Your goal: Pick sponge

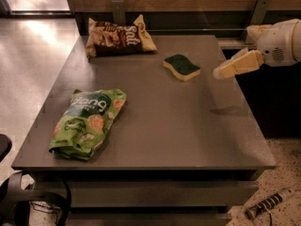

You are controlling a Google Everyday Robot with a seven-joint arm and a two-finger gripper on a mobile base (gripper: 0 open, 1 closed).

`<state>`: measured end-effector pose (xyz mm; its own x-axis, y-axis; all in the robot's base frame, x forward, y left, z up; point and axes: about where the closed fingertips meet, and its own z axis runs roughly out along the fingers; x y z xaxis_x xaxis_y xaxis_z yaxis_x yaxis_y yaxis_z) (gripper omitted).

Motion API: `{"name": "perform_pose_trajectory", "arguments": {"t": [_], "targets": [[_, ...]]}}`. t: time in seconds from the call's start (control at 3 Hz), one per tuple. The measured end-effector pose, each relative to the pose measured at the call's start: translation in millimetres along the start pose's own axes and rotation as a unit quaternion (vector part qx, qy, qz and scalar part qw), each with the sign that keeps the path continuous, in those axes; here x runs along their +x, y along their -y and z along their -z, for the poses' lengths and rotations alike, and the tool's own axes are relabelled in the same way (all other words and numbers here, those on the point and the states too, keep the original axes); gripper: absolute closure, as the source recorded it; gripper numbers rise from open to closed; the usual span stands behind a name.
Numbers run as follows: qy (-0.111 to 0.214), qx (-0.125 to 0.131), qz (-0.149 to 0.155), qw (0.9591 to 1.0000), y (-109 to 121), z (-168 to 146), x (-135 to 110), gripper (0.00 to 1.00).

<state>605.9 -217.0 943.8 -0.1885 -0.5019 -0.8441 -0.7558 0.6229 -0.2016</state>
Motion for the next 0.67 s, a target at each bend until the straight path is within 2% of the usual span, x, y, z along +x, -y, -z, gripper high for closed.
{"name": "perform_pose_trajectory", "arguments": {"t": [0.33,0.67], "targets": [[0.009,-0.011,-0.02,0.9997,-4.4,-48.0,35.8,0.0],[0.032,-0.017,-0.033,0.9988,-6.6,-82.6,52.2,0.0]]}}
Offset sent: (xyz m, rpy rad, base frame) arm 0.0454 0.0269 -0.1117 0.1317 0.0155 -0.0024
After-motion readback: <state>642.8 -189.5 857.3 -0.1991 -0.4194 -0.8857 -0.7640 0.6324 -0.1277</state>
